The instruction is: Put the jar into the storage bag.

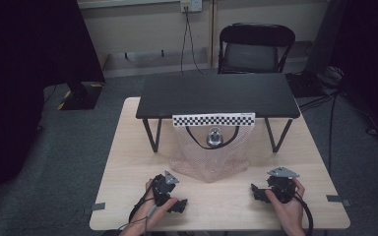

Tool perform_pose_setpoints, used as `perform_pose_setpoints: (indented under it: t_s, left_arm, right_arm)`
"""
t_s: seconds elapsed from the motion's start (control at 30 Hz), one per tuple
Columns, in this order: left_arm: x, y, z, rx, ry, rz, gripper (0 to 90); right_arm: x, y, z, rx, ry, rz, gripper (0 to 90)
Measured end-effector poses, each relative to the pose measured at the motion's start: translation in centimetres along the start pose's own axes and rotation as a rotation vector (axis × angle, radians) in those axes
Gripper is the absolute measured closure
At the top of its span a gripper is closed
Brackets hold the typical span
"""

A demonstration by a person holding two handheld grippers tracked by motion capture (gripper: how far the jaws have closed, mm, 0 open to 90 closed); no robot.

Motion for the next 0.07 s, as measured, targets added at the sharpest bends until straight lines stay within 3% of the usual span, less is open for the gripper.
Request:
perform_pose_setpoints:
  t_s: [0.07]
  left_arm:
    - [-0.01,0.0,-0.01,0.0,0.002,-0.002,0.0]
  right_arm:
    - [0.0,0.0,0.0,0.0,0.0,0.0,0.0]
Point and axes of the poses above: each handheld gripper's, and its own axes: y roughly forward along the jaws, x roughly out of its underside, z roughly to its right, the point moved 8 cm from there along y, roughly forward along the jaws, and after that the axes turned 8 degrees about y, right-handed, at the moved point
